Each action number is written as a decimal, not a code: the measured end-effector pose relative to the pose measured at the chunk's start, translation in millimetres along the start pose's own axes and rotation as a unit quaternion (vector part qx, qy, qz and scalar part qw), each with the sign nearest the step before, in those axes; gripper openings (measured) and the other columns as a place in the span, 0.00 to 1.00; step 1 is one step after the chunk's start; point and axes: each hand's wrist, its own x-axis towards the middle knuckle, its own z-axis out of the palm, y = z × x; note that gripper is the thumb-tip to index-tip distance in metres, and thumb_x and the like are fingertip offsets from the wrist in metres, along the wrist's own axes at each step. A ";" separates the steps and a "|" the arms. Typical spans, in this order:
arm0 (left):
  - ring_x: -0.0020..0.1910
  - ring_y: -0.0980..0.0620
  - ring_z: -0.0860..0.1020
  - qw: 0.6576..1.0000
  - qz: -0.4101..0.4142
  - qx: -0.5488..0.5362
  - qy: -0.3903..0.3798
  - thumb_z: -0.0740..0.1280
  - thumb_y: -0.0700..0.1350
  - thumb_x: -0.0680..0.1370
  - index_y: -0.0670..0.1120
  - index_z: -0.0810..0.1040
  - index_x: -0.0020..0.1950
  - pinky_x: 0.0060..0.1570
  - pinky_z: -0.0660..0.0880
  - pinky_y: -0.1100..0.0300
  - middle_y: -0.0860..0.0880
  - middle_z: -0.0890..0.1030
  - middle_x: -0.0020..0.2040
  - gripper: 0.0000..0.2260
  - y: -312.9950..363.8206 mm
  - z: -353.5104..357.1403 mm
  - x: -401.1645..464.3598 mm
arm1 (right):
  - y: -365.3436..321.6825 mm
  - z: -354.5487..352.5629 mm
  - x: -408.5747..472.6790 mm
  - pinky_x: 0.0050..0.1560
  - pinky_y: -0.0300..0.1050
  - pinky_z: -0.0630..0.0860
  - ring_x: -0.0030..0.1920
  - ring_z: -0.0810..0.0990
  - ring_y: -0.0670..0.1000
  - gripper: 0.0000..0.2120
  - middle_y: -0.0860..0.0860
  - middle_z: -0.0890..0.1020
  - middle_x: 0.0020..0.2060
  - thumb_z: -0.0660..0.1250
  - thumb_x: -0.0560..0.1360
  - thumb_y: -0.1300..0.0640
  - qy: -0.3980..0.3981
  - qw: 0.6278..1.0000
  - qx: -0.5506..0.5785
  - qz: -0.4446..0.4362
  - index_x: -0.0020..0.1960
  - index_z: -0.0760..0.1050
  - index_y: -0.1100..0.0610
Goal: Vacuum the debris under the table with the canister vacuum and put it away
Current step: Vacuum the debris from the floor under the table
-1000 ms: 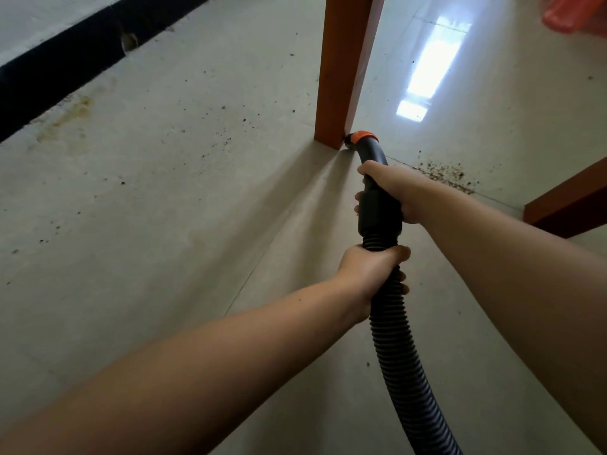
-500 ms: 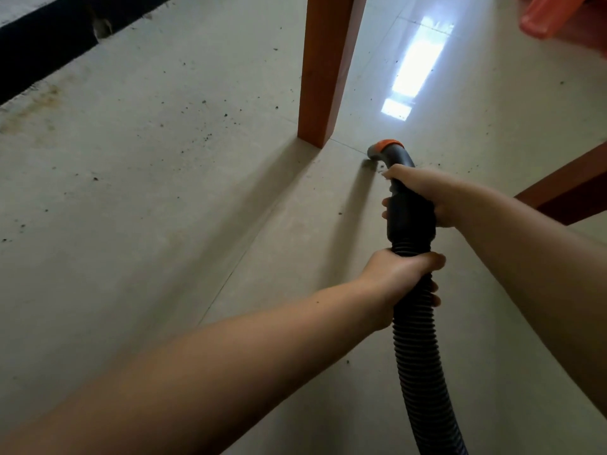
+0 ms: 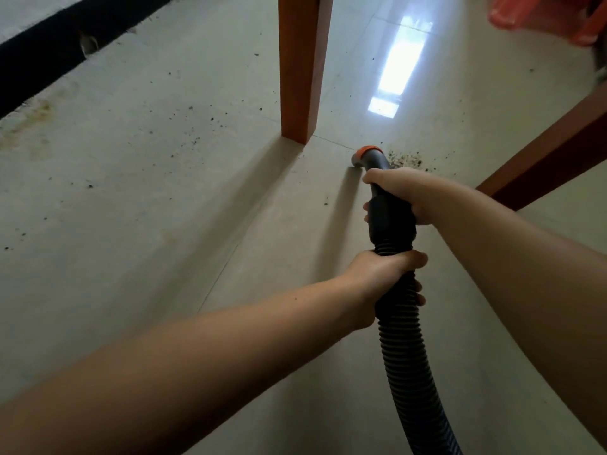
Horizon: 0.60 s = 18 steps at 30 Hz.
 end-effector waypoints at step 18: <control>0.26 0.52 0.77 0.998 -0.042 0.041 -0.032 0.69 0.42 0.75 0.43 0.72 0.46 0.31 0.78 0.61 0.46 0.76 0.34 0.07 -36.9 53.6 5.4 | 68.4 -50.3 -13.3 0.56 0.59 0.79 0.50 0.83 0.63 0.23 0.63 0.81 0.52 0.66 0.75 0.48 0.071 0.994 0.062 0.049 0.63 0.66 0.61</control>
